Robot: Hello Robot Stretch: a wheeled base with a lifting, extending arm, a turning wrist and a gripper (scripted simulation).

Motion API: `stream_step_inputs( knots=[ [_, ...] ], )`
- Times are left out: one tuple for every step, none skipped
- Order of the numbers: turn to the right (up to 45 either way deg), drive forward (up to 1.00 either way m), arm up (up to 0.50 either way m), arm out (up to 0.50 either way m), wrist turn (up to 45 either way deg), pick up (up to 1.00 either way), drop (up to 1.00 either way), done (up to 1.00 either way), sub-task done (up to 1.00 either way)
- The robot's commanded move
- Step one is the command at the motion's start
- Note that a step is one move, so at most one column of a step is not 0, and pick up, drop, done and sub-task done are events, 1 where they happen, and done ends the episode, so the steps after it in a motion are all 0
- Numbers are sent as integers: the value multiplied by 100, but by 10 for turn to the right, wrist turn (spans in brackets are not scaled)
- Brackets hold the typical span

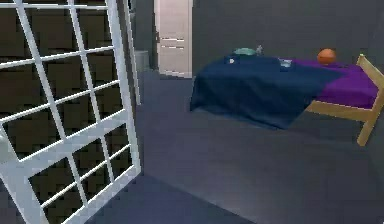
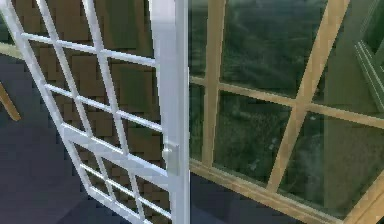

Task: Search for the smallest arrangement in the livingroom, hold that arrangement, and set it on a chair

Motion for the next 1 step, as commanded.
stream_step_inputs(
  knots=[
    [-450,0,0,0,0,0,0,0,0]
  ],
)
